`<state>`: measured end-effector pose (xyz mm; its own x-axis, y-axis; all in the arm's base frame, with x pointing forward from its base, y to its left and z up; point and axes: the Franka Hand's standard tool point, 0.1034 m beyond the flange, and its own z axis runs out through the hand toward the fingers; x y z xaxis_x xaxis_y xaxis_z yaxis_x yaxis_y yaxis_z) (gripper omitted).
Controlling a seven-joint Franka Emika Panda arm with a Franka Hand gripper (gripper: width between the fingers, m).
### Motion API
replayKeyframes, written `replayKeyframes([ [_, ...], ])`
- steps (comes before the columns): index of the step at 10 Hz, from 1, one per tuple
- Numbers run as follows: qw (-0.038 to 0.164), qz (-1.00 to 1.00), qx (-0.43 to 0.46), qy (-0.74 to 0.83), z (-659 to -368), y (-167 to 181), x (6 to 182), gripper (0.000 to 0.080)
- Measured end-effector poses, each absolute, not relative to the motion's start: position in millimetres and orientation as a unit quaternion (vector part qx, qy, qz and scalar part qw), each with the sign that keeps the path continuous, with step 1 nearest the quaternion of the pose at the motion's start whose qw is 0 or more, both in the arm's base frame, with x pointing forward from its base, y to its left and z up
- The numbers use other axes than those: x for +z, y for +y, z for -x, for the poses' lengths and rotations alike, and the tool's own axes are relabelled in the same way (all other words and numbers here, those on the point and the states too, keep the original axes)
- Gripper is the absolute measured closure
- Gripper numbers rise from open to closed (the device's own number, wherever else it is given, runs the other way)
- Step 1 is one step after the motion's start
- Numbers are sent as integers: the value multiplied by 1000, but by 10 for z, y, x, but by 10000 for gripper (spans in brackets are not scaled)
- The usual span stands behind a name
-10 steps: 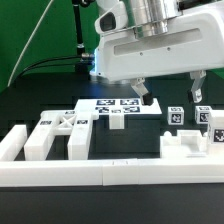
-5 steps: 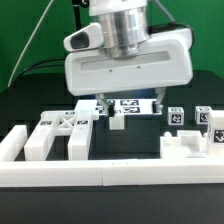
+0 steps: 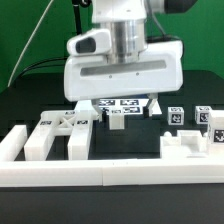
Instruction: Assemble chair
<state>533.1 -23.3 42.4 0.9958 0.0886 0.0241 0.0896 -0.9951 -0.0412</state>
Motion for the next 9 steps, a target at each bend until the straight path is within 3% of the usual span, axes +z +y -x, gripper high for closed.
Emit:
replayKeyframes([
  [2, 35, 996, 77, -34, -4992, -233, 401, 150],
  [3, 42, 989, 139, -27, -4936, -199, 477, 150],
  [5, 48, 983, 174, -28, -5050, -140, 600, 150],
  [7, 60, 967, 246, -30, -4968, -94, 555, 150],
  [9, 43, 942, 330, -36, -4859, -203, 439, 150],
])
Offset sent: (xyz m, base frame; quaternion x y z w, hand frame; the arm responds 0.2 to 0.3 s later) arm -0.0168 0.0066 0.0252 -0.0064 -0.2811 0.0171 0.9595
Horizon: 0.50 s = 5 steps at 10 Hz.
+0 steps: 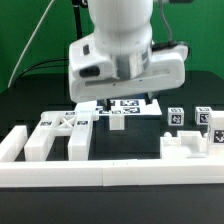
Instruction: Assemble chair
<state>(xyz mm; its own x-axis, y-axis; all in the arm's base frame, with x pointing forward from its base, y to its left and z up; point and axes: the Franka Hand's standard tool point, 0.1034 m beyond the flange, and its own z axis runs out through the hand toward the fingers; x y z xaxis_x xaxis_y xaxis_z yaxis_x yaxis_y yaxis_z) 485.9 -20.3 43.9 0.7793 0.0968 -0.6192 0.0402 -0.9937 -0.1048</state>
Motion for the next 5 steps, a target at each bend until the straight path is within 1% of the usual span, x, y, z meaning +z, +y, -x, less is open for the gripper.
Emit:
replayKeyframes([
  [1, 27, 928, 369, -39, -4857, -249, 369, 150],
  [2, 23, 916, 397, -39, -4839, -272, 340, 150],
  [3, 25, 906, 420, -35, -4830, -307, 311, 150],
  [5, 24, 911, 410, -37, -4873, -297, 308, 150],
])
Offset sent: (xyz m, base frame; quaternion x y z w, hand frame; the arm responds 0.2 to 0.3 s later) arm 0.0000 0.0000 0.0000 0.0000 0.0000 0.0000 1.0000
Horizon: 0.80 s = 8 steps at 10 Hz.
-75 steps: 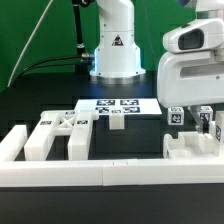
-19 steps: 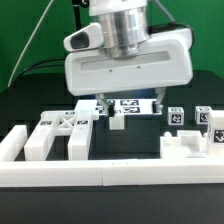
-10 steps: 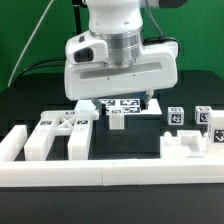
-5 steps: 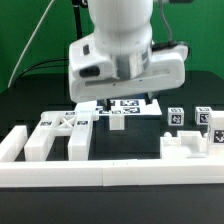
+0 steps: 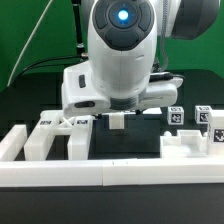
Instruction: Assemble chair
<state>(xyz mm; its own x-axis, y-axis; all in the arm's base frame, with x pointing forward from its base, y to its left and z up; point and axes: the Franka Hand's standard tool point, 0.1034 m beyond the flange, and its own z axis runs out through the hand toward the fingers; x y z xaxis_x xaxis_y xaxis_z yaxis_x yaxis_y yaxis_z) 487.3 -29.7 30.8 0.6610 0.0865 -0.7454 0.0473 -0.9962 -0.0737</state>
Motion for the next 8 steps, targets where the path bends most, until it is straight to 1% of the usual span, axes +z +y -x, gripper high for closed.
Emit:
replayKeyframes([
  [2, 22, 909, 414, -32, -4849, -295, 291, 150],
  [4, 16, 895, 445, -18, -4678, -267, 181, 150],
  [6, 16, 894, 448, -18, -4597, -270, 122, 150],
  [8, 16, 894, 448, -17, -4584, -282, 109, 150],
])
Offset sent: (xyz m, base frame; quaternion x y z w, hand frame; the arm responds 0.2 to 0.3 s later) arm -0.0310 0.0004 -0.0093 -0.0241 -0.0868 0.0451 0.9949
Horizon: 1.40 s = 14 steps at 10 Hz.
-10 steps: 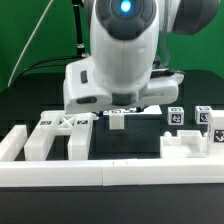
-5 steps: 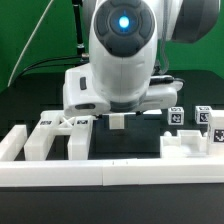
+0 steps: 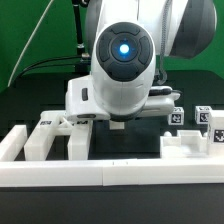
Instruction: Assemble chair
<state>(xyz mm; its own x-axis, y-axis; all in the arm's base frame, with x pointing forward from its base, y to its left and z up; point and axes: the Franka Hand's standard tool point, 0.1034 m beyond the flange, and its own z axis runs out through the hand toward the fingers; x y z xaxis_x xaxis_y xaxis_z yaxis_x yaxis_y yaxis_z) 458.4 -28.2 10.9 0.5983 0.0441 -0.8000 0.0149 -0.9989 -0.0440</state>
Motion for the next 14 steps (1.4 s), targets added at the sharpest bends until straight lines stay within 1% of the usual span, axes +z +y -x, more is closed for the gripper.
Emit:
replayKeyframes([
  [1, 16, 894, 448, -16, -4584, -283, 109, 150],
  [2, 16, 894, 448, -16, -4584, -283, 109, 267],
  [3, 16, 894, 448, -16, -4584, -283, 109, 414],
  [4, 16, 894, 448, -16, -4583, -283, 110, 414],
  [5, 16, 894, 448, -16, -4583, -283, 110, 513],
  [9, 16, 894, 448, -16, -4583, -283, 110, 513],
  [10, 20, 892, 451, -16, -4615, -248, 170, 513],
  [12, 29, 907, 420, -28, -4992, -58, 658, 512],
  [13, 34, 910, 412, -23, -5075, 9, 909, 512],
  [14, 37, 917, 397, -30, -5147, 5, 1088, 512],
])
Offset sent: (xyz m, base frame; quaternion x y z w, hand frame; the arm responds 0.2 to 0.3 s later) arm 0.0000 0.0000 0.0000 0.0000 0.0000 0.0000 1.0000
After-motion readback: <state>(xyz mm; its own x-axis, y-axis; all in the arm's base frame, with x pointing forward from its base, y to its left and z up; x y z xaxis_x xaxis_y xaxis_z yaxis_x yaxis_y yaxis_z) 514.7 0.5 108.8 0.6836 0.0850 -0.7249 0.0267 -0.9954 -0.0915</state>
